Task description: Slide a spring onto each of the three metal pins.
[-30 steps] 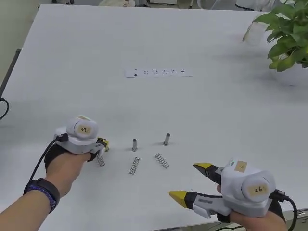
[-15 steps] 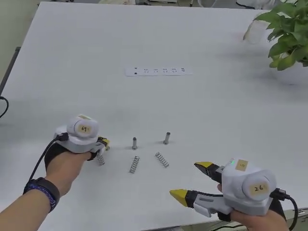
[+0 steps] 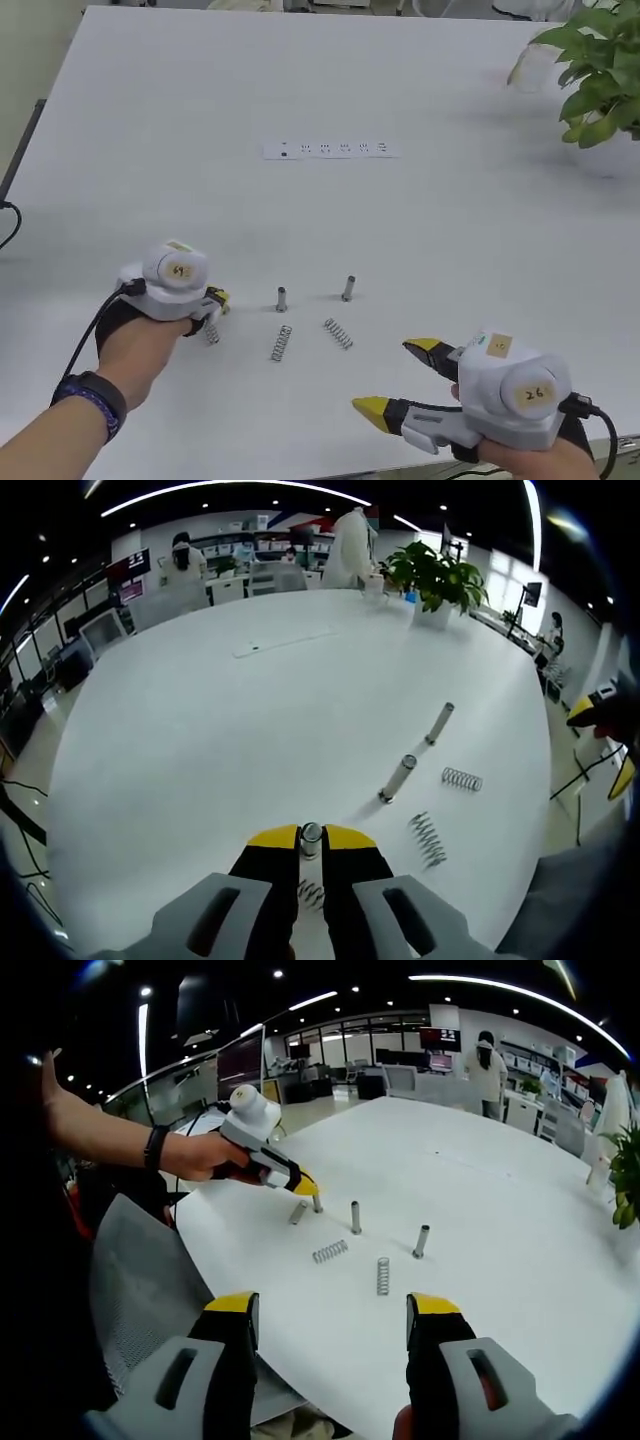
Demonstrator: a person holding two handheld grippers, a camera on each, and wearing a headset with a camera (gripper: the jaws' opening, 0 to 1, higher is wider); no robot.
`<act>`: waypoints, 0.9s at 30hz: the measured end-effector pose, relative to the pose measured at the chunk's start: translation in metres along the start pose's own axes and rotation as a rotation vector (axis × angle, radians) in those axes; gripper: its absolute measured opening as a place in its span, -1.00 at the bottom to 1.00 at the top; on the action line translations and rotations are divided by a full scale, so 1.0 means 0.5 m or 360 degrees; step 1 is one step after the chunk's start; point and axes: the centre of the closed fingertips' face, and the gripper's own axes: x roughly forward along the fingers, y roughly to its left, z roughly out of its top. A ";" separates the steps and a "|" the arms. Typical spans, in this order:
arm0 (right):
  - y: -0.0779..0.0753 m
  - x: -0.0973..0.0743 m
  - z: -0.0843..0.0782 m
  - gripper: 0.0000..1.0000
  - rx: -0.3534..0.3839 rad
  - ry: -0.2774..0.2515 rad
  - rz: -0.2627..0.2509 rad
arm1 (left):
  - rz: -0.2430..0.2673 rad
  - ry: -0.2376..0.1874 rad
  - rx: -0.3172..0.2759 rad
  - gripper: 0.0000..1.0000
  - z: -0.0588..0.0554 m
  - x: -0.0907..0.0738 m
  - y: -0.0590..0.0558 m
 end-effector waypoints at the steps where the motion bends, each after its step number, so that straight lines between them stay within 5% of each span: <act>1: 0.000 0.000 0.000 0.16 -0.0001 0.0000 0.0000 | -0.0002 0.0001 0.0009 -1.00 0.000 0.001 0.000; 16: 0.001 0.003 0.005 0.16 -0.0012 0.0001 0.0008 | -0.0004 0.0028 0.0023 -0.99 -0.017 0.015 0.007; 27: 0.001 0.005 0.002 0.16 -0.0012 0.0005 0.0013 | -0.0020 0.0047 -0.0007 -0.80 -0.034 0.014 0.005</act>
